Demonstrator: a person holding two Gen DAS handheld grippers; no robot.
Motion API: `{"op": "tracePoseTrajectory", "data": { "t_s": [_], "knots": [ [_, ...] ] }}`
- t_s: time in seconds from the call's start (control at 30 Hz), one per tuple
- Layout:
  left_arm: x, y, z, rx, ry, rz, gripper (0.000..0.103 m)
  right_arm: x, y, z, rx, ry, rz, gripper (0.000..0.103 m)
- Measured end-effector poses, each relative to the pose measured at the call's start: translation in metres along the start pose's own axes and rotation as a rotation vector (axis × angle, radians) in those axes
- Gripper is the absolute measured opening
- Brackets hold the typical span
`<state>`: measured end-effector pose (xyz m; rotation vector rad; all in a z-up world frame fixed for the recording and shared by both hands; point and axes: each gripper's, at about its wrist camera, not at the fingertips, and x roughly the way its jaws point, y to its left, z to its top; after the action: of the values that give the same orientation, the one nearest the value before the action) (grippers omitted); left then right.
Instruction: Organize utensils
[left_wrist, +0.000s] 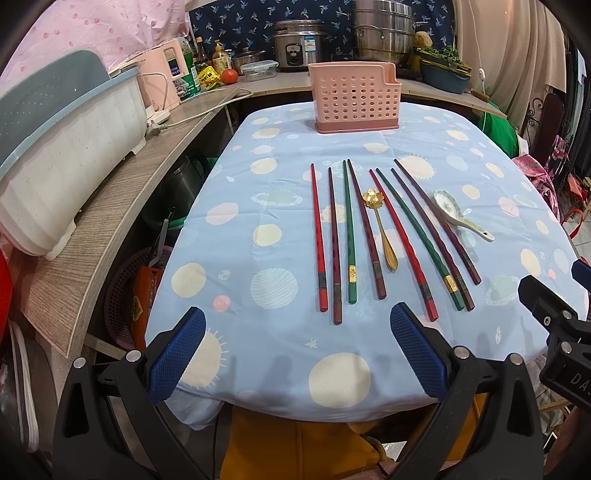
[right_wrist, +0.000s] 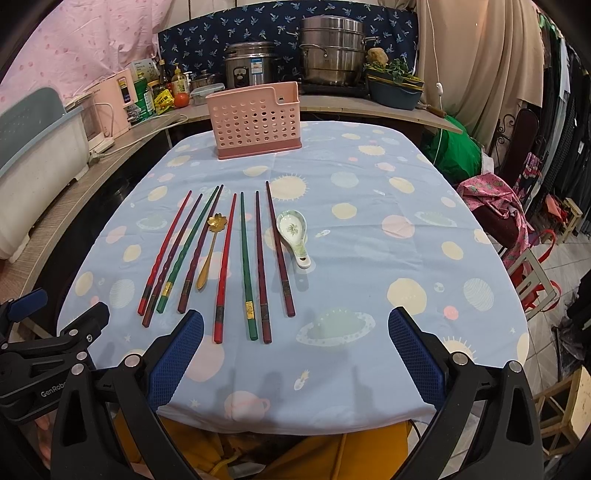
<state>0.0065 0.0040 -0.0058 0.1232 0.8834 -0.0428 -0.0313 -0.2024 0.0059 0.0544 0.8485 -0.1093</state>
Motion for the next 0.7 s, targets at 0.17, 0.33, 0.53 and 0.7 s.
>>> {"op": "tracePoseTrajectory", "data": {
  "t_s": [0.17, 0.33, 0.53, 0.7],
  "knots": [
    [0.0, -0.0002, 0.0001, 0.0, 0.0, 0.0, 0.096, 0.0003, 0.0007, -0.0004, -0.001, 0.002, 0.002, 0.096],
    [0.0009, -0.0001, -0.0012, 0.0, 0.001, 0.002, 0.096, 0.0018, 0.0035, -0.0036, -0.002, 0.003, 0.006, 0.096],
    [0.0009, -0.0002, -0.001, 0.0, 0.001, 0.001, 0.096, 0.0015, 0.0022, -0.0022, -0.001, 0.003, 0.006, 0.096],
    [0.0011, 0.0, -0.0013, 0.0, 0.002, 0.001, 0.095, 0.0014, 0.0019, -0.0018, -0.002, 0.004, 0.006, 0.096]
  ]
}}
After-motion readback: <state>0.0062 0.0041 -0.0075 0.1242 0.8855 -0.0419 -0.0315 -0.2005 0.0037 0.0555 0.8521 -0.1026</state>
